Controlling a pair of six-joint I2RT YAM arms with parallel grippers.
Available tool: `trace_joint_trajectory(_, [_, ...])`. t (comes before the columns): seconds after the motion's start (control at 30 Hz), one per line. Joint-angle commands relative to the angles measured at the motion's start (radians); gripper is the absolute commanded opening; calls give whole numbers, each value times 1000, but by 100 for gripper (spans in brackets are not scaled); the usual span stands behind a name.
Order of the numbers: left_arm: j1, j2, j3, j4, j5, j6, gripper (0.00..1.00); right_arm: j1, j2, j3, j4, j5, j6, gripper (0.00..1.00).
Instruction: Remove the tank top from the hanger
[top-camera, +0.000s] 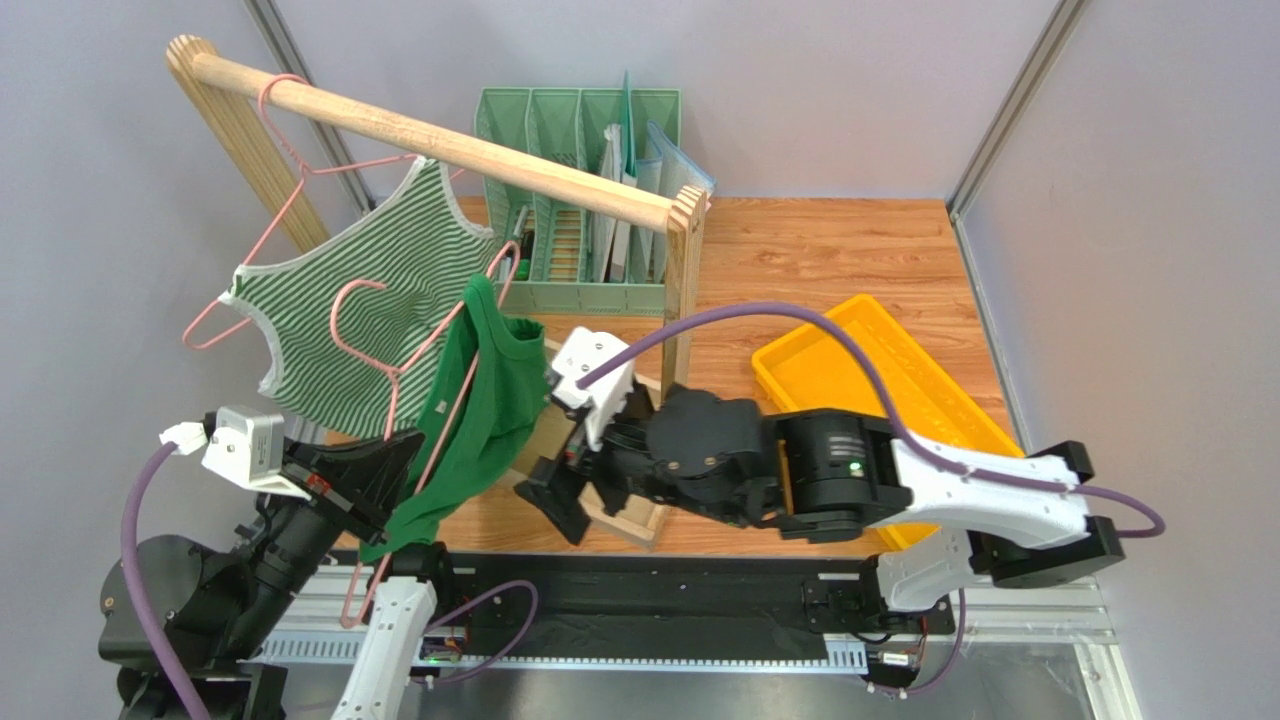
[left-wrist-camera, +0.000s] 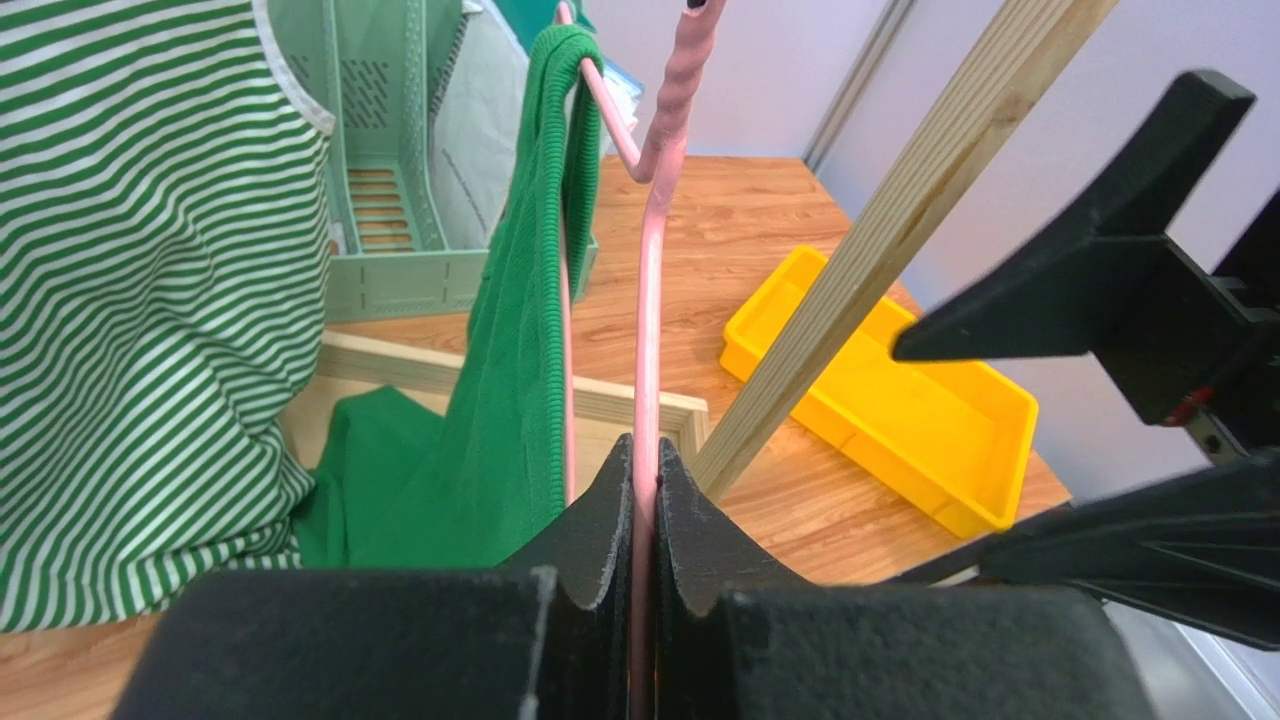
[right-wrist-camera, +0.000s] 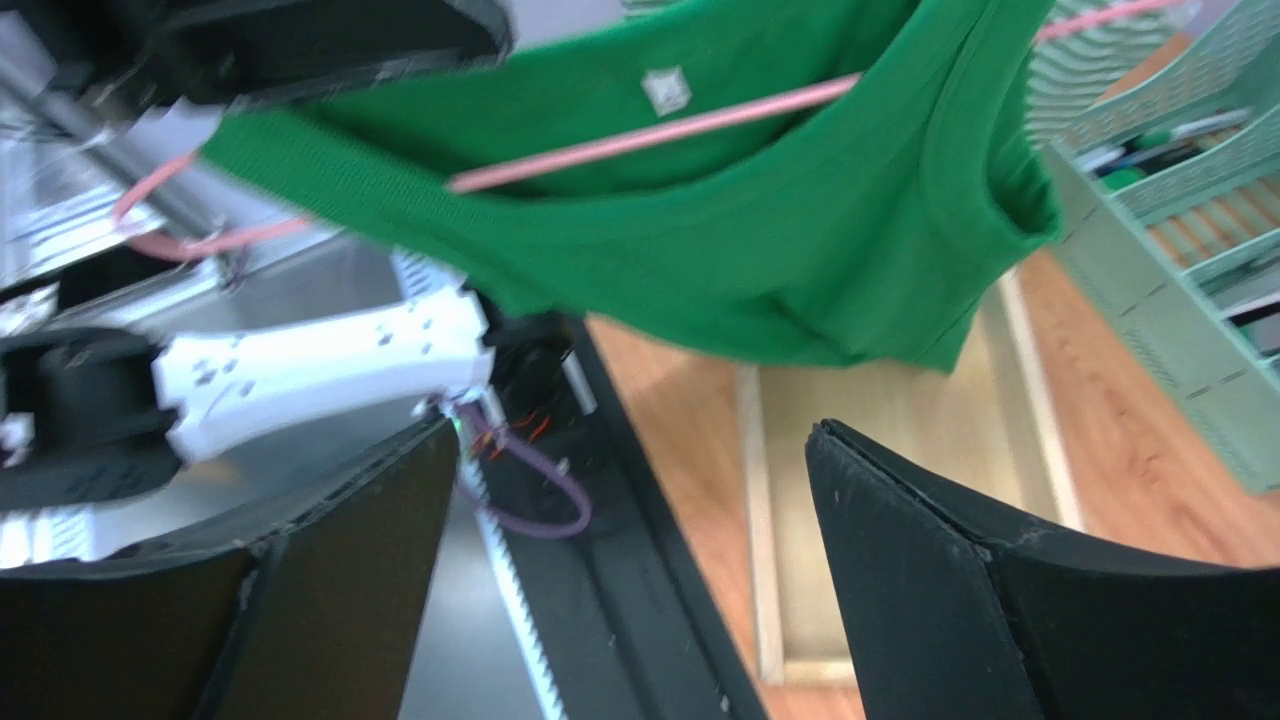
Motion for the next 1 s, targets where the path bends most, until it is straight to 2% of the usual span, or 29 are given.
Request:
trace_joint_trajectory(0.0, [-46, -38, 29, 6, -51, 0, 0, 11, 106, 125, 154, 200, -120, 89])
trace_joint_trajectory(0.13, [-77, -64, 37, -15, -95, 9, 0, 8, 234, 248, 173, 319, -208, 88])
trace_joint_trajectory(0.3, [-123, -76, 54, -35, -144, 27, 0, -13, 355, 354, 185, 386, -258, 82])
trace_joint_trajectory(0.47, [-169, -91, 63, -47, -169, 44, 0, -84, 363, 343, 185, 297, -196, 77])
trace_joint_trajectory(0.53, [-177, -101, 60, -49, -174, 47, 0, -93, 370, 345, 192, 294, -196, 70])
trace_joint_trajectory(0.67, [-196, -110, 55, -51, -183, 53, 0, -101, 390, 371, 200, 283, -202, 68])
trace_joint_trajectory(0.83, [-207, -114, 54, -44, -171, 46, 0, -113, 400, 372, 219, 275, -203, 57])
trace_joint_trajectory(0.97, [-219, -113, 54, -40, -158, 43, 0, -115, 401, 368, 235, 254, -196, 55])
